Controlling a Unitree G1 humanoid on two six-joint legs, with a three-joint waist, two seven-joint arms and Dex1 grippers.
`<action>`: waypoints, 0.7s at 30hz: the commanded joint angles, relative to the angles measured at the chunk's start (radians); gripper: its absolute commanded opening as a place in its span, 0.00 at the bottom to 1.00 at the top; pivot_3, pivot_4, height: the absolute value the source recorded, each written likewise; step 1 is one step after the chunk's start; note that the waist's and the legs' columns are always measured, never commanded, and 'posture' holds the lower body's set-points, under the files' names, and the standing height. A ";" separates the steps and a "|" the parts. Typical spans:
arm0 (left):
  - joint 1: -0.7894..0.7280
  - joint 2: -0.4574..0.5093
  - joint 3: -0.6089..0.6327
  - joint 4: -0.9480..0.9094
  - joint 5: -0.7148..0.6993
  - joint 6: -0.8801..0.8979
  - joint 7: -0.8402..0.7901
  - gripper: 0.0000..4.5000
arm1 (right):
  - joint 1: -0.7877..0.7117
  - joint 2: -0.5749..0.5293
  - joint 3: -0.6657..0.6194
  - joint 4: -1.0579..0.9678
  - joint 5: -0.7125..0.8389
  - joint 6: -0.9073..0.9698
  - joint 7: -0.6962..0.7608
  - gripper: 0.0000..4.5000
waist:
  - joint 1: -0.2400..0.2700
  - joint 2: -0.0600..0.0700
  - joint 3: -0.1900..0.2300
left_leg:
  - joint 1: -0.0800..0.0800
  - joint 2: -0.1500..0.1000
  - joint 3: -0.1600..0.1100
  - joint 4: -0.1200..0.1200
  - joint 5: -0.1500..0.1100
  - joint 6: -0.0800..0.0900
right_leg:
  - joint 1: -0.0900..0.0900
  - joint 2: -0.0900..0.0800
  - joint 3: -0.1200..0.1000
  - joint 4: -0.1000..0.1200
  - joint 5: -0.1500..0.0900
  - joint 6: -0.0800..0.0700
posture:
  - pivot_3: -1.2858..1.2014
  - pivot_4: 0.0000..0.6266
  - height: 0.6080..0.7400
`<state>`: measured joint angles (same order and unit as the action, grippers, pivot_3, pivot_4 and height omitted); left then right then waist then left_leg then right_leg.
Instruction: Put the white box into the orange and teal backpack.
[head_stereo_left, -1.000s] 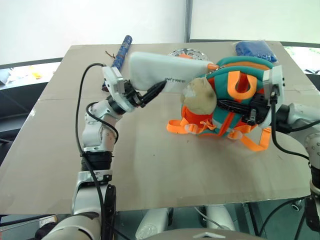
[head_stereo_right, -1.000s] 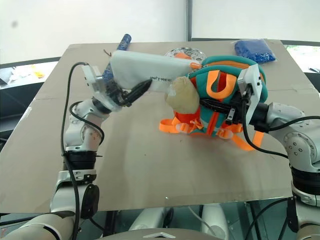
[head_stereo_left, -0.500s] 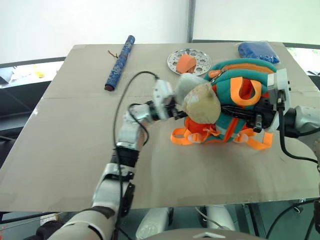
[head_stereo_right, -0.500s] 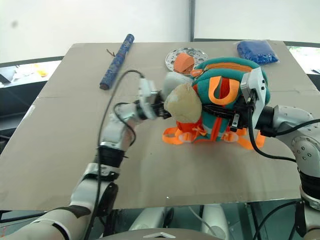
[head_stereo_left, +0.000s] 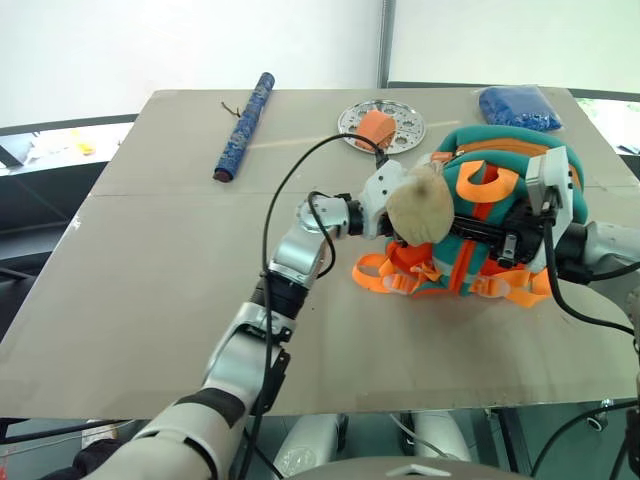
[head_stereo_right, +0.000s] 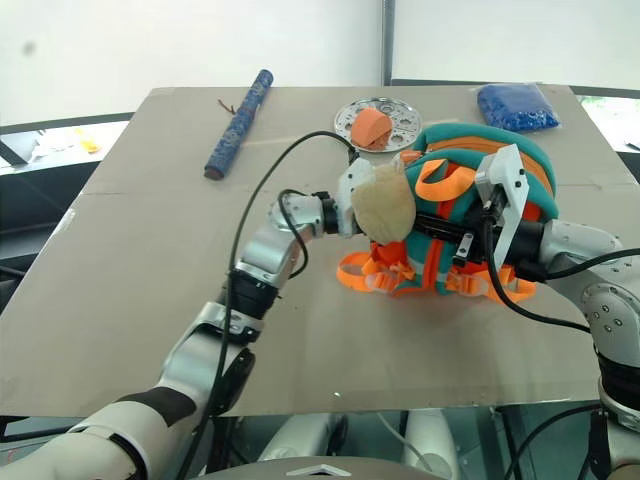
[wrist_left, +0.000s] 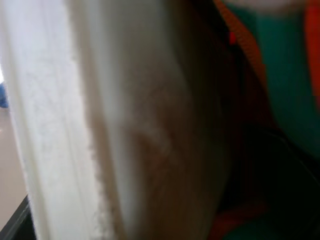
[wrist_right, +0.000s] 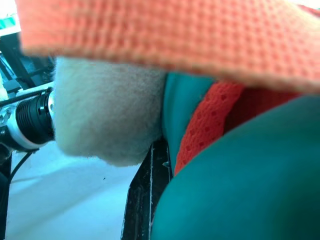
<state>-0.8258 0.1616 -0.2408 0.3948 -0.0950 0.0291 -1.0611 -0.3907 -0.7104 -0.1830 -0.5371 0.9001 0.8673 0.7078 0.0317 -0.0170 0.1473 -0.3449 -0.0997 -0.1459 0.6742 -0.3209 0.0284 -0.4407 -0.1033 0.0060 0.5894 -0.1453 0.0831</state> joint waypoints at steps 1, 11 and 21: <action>0.062 0.060 -0.026 -0.114 -0.078 0.083 -0.128 0.98 | -0.012 0.022 -0.029 -0.041 -0.004 -0.039 -0.059 0.00 | -0.015 0.000 0.000 | 0.000 0.001 -0.001 0.000 0.000 0.000 | -0.001 0.000 0.001 0.000 0.000 0.000 | 0.52 0.24 0.98; 0.140 0.329 0.300 -0.346 -0.561 0.694 -0.187 0.98 | 0.028 0.042 -0.047 -0.040 -0.025 -0.079 -0.115 0.00 | -0.042 0.000 0.000 | -0.002 0.001 0.000 -0.002 0.000 0.000 | -0.005 0.002 0.004 0.002 0.000 0.000 | 0.52 0.24 0.98; 0.131 0.240 0.338 -0.546 -0.858 1.044 0.057 0.98 | 0.056 0.047 -0.023 -0.030 -0.039 -0.107 -0.088 0.00 | -0.034 0.000 0.001 | -0.001 0.001 0.000 -0.002 0.000 0.000 | -0.005 0.002 0.005 0.002 0.000 0.000 | 0.52 0.24 0.98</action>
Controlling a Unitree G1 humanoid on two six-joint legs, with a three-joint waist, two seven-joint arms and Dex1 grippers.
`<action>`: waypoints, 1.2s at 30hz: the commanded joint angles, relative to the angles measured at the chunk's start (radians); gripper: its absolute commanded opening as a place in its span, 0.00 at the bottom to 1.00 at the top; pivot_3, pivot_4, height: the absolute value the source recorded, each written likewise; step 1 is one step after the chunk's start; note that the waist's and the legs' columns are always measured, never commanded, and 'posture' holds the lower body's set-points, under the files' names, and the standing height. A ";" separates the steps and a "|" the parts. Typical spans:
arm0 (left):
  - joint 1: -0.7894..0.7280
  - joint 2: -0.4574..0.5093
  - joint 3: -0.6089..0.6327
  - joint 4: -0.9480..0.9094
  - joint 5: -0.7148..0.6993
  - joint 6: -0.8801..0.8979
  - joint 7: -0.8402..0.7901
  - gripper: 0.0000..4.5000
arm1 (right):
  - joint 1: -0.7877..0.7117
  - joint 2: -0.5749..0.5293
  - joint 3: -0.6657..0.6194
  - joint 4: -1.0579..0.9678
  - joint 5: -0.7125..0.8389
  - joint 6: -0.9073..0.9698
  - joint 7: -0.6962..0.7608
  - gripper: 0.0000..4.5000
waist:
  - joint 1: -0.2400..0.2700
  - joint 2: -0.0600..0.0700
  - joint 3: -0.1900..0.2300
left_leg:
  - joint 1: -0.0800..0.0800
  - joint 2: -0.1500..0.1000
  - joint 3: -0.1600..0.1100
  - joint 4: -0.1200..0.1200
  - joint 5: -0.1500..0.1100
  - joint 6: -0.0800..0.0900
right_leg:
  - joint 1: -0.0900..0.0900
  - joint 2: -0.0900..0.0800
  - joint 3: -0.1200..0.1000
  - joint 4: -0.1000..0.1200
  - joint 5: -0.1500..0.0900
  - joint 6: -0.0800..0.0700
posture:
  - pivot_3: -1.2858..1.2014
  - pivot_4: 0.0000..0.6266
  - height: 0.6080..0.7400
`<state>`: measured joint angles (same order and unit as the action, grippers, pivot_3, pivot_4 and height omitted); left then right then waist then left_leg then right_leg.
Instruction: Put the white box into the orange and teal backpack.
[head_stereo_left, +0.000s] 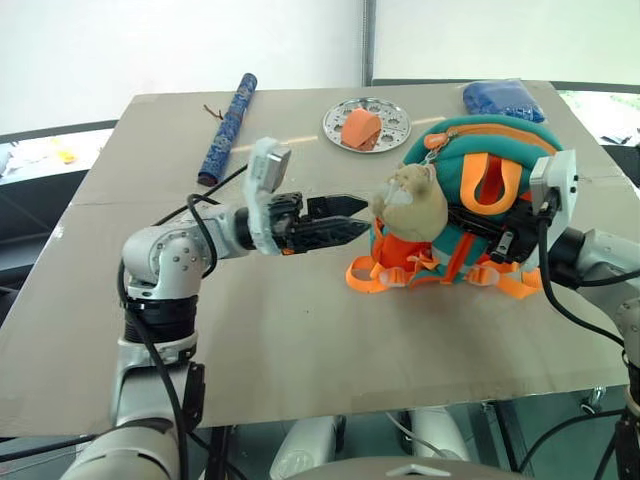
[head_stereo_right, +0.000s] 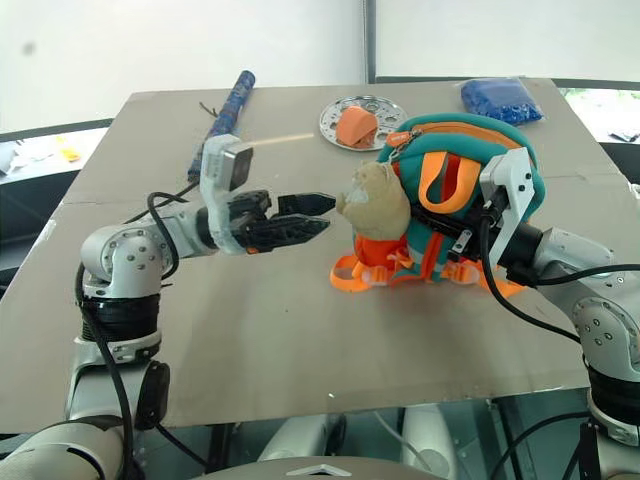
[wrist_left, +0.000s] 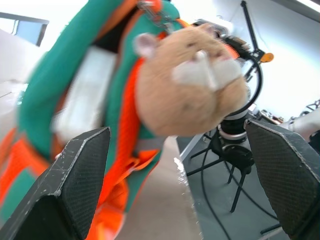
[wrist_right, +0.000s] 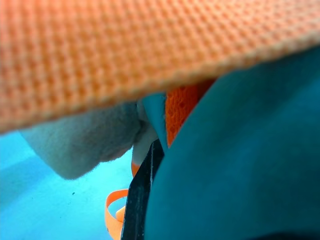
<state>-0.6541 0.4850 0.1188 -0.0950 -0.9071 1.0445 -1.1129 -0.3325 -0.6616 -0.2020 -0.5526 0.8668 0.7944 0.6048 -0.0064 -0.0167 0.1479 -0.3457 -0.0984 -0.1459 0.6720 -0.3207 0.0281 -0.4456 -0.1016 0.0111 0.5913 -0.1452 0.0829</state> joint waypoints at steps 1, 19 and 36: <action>-0.046 -0.105 -0.032 -0.060 -0.045 0.036 0.137 0.98 | -0.001 -0.002 -0.002 -0.015 -0.006 -0.036 0.017 0.00 | 0.003 0.000 0.000 | 0.000 0.000 0.000 0.000 0.000 0.000 | 0.000 0.000 0.000 0.000 0.000 0.000 | 0.52 0.24 0.98; -0.279 -0.110 0.340 0.272 -0.347 0.003 0.403 0.03 | -0.020 0.016 -0.076 0.123 -0.137 -0.060 -0.152 0.00 | 0.002 0.000 0.000 | 0.000 -0.001 0.002 0.000 0.000 0.000 | 0.000 0.000 0.002 0.000 0.000 0.000 | 0.52 0.24 0.98; 0.222 -0.021 0.217 0.222 -0.161 -0.003 0.416 0.03 | -0.125 0.058 -0.217 0.231 -0.088 -0.063 -0.361 0.00 | 0.008 0.000 0.000 | 0.001 -0.001 0.001 -0.001 0.000 0.000 | -0.001 0.000 0.003 0.000 0.000 0.000 | 0.52 0.24 0.98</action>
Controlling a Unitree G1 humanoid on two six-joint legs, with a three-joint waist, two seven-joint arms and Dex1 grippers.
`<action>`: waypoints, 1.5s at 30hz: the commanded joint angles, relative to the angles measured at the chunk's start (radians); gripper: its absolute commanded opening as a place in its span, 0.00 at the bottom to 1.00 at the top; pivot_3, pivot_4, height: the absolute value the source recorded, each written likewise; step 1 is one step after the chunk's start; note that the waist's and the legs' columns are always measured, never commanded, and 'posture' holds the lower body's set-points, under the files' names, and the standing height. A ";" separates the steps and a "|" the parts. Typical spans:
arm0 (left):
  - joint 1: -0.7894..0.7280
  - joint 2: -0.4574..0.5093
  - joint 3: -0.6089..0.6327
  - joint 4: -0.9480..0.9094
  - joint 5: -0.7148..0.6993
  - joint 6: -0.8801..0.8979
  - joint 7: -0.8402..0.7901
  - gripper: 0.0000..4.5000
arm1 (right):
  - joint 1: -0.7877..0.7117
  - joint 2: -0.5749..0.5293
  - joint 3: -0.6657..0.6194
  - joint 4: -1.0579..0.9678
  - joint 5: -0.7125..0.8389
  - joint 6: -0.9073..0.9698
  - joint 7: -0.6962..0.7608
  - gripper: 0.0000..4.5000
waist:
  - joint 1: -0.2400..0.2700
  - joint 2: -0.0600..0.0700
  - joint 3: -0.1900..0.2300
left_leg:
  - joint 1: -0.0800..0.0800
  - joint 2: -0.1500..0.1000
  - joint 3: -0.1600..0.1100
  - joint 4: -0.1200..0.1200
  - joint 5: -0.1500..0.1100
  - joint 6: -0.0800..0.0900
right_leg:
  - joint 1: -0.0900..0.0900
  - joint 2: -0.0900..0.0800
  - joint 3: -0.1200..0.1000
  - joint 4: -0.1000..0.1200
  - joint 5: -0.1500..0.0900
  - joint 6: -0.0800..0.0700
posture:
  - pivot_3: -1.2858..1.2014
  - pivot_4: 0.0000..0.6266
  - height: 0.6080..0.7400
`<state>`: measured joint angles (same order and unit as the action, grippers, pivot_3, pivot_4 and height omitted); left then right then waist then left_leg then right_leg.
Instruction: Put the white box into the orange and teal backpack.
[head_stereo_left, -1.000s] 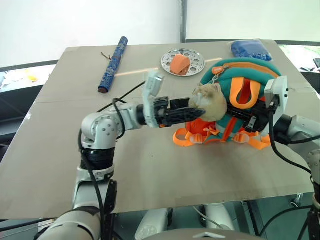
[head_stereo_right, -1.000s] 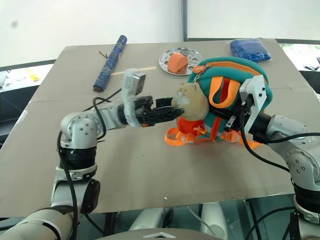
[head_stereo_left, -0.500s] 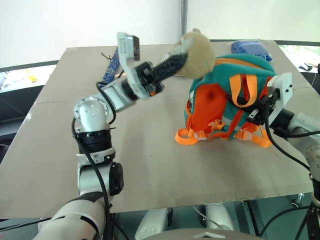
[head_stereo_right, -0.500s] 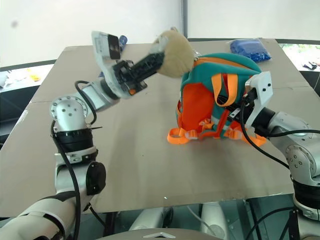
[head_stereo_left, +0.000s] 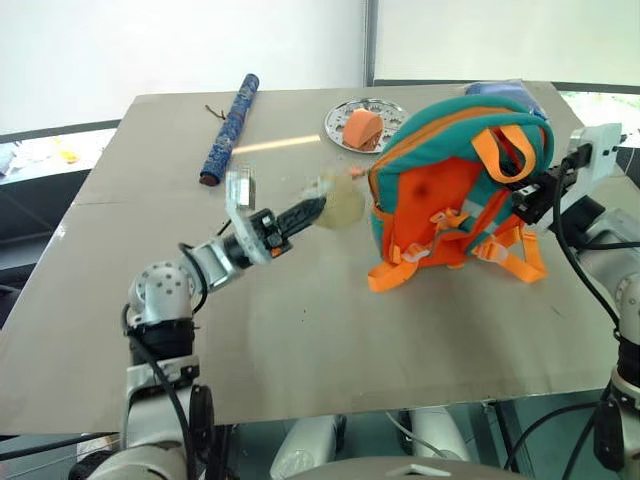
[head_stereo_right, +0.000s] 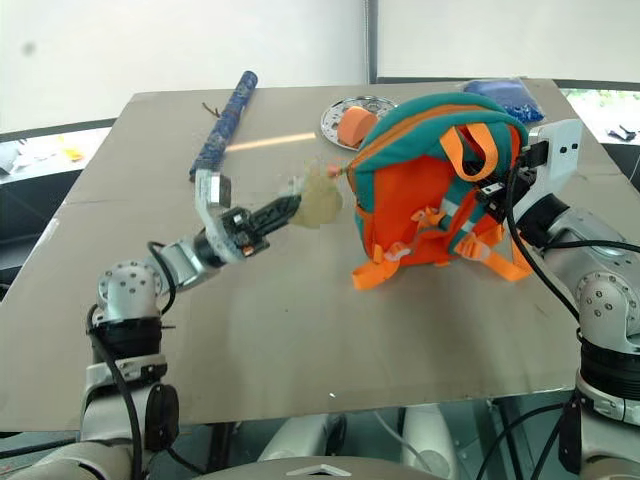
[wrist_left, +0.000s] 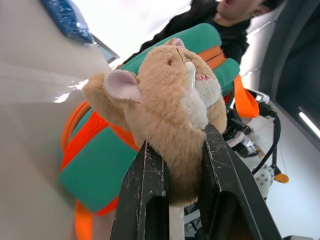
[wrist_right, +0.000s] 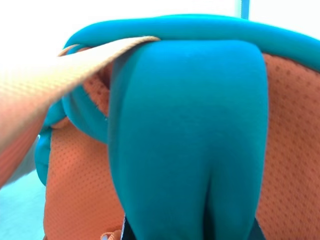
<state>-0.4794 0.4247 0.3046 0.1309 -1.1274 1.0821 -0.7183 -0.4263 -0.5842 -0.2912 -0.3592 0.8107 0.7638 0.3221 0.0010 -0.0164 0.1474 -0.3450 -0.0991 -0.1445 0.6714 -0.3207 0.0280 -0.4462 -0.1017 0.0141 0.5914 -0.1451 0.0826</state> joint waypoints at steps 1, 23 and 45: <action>0.067 0.042 0.009 -0.008 0.085 -0.050 0.021 0.03 | -0.040 -0.020 -0.130 0.048 -0.037 -0.037 -0.090 0.00 | 0.001 0.000 0.000 | 0.000 0.000 0.000 0.000 0.000 0.000 | 0.000 0.000 0.000 0.000 0.000 0.000 | 0.52 0.24 0.98; 0.125 -0.017 -0.237 -0.098 0.439 -0.524 -0.101 0.03 | 0.270 -0.101 -0.004 -0.160 -0.184 -0.111 0.001 0.35 | 0.013 0.000 -0.001 | 0.000 0.000 0.002 0.000 0.000 0.000 | 0.001 -0.001 0.000 -0.001 0.000 0.000 | 0.52 0.24 0.98; 0.662 0.239 -0.032 -0.416 0.606 -0.796 -0.212 0.99 | 1.015 -0.195 -0.431 -0.355 -0.190 -0.178 0.453 1.00 | 0.014 0.001 0.000 | 0.002 0.005 0.007 -0.002 -0.002 0.002 | 0.001 0.003 0.004 -0.002 -0.001 0.001 | 0.52 0.24 0.98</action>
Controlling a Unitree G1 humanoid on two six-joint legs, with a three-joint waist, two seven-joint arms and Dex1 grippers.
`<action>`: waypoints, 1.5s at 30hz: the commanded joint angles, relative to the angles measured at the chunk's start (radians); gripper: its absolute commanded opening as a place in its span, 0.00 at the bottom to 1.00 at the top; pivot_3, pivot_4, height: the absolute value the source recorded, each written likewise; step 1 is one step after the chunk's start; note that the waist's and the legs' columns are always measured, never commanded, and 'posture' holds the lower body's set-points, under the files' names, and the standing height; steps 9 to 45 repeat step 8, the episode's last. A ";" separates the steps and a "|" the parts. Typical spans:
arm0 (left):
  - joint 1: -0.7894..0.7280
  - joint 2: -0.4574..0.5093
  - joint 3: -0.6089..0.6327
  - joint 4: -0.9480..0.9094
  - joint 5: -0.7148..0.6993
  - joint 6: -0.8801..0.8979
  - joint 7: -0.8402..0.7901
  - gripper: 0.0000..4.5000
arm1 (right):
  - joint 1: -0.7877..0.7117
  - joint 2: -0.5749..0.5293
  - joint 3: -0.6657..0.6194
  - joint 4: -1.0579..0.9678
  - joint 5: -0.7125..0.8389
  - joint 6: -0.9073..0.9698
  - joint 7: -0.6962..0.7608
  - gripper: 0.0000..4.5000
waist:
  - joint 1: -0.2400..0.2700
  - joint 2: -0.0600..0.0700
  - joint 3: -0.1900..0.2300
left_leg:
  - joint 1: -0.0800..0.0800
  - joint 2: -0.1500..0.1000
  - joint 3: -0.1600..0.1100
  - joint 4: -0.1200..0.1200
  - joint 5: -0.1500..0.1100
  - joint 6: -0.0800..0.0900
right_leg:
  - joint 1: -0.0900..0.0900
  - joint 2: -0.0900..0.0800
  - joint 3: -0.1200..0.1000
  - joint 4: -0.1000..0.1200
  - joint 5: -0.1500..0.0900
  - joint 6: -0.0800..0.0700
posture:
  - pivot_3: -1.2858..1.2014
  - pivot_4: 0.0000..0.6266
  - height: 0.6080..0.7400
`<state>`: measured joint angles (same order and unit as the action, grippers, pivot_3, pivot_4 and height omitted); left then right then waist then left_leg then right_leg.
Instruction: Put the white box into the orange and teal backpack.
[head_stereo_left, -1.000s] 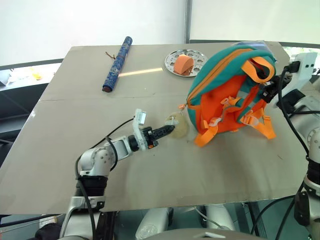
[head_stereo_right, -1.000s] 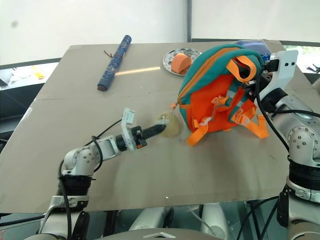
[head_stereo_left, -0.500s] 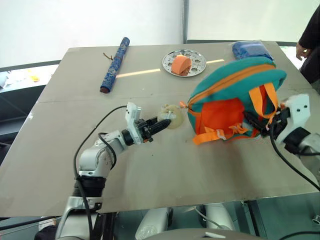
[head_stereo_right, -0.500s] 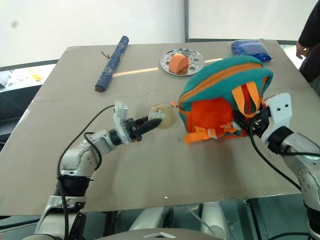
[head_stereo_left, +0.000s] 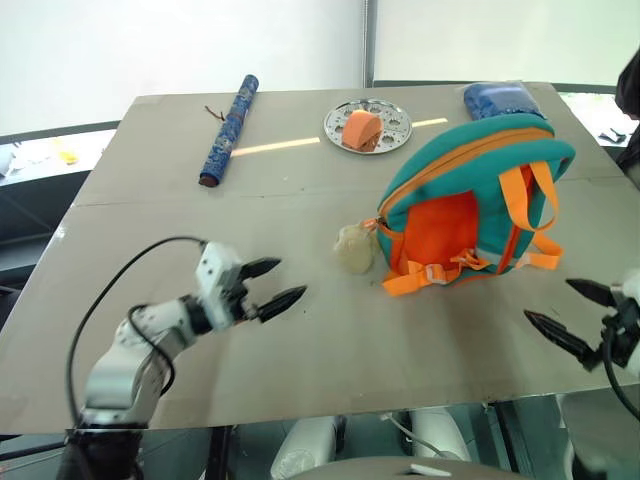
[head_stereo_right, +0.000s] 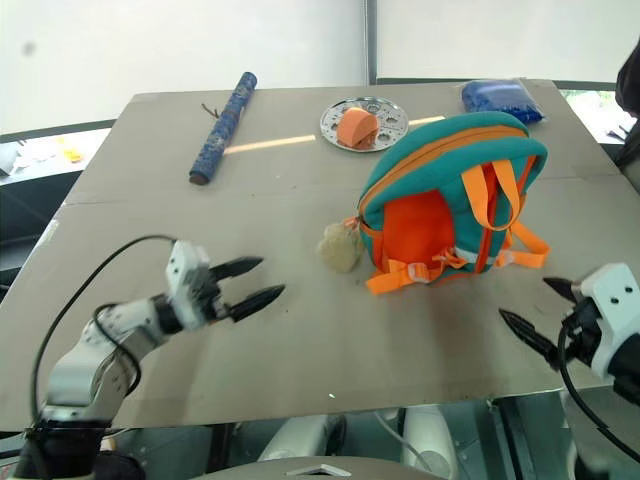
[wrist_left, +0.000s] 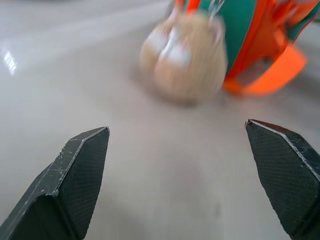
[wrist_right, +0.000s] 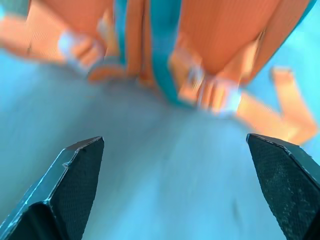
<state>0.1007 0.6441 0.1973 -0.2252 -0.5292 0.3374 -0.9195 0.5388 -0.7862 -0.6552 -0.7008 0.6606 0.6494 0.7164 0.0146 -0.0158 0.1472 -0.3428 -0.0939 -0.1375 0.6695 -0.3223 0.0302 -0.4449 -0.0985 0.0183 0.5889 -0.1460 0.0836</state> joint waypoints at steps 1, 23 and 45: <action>0.137 0.025 0.099 -0.073 0.014 -0.068 -0.018 0.99 | 0.073 0.012 -0.080 -0.004 -0.046 -0.073 0.077 1.00 | 0.001 -0.001 0.000 | 0.000 0.000 0.000 0.000 0.000 0.001 | 0.000 0.000 0.000 0.000 0.000 0.000 | 0.52 0.24 0.98; 0.265 0.025 0.158 -0.099 0.003 -0.091 -0.020 0.99 | 0.133 0.032 -0.078 0.072 -0.123 -0.180 0.161 1.00 | 0.004 -0.001 0.000 | 0.002 0.001 0.002 0.000 -0.003 0.005 | 0.003 -0.001 -0.001 -0.001 -0.003 0.004 | 0.52 0.24 0.98; 0.265 0.025 0.158 -0.099 0.003 -0.091 -0.020 0.99 | 0.133 0.032 -0.078 0.072 -0.123 -0.180 0.161 1.00 | 0.004 -0.001 0.000 | 0.002 0.001 0.002 0.000 -0.003 0.005 | 0.003 -0.001 -0.001 -0.001 -0.003 0.004 | 0.52 0.24 0.98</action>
